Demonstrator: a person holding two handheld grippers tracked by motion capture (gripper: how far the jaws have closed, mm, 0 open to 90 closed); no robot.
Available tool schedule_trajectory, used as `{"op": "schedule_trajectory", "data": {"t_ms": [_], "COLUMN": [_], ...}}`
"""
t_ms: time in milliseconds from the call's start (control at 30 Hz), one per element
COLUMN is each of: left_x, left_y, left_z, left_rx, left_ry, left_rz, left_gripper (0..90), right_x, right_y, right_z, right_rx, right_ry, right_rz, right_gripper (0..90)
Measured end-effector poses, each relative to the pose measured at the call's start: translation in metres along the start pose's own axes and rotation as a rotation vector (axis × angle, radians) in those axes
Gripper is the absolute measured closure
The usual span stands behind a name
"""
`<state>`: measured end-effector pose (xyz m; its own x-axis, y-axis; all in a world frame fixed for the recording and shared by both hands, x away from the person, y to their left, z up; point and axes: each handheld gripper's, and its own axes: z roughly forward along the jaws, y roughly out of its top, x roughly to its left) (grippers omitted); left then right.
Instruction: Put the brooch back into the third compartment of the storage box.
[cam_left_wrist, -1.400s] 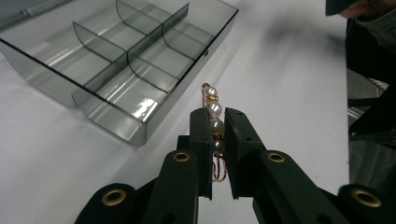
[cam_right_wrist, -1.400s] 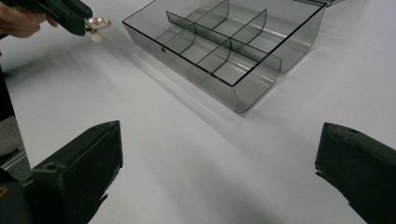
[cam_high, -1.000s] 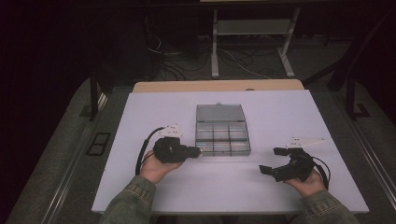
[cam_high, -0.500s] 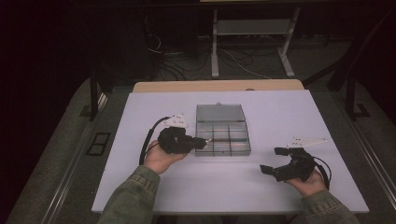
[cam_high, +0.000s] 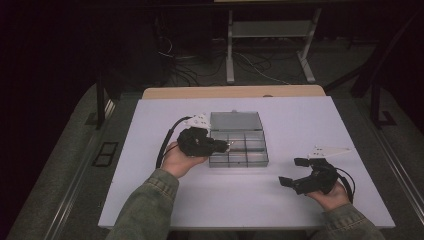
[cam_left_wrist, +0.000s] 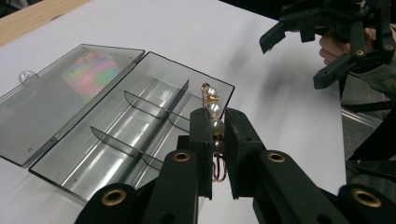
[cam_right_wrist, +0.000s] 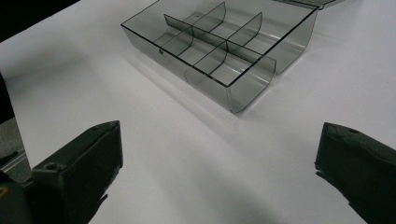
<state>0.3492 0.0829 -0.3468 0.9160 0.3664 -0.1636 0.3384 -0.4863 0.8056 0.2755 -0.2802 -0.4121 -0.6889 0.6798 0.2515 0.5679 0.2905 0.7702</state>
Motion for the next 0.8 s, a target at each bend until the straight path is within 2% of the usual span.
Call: {"op": "schedule_trajectory", "data": {"t_ms": [133,567,633,800], "left_x": [0.001,0.003,0.004,0.005], "left_y": [0.002,0.013,0.014,0.018], "left_z": [0.004,0.025,0.029,0.036], "left_rx": [0.001,0.002,-0.004,0.004], "left_ry": [-0.001,-0.018,-0.021,-0.029], "left_rz": [-0.012,0.009,0.004,0.006], "left_gripper": [81.3,81.3,81.3,81.2], "right_x": [0.001,0.001,0.001,0.001], "right_y": [0.0,0.0,0.0,0.0], "right_z": [0.0,0.0,0.0,0.0], "right_rx": [0.005,0.003,0.01,0.004], "right_ry": [0.003,0.0,0.005,0.0], "right_rz": [0.011,0.001,0.013,0.0], "right_gripper": [0.5,0.5,0.5,0.5]}}
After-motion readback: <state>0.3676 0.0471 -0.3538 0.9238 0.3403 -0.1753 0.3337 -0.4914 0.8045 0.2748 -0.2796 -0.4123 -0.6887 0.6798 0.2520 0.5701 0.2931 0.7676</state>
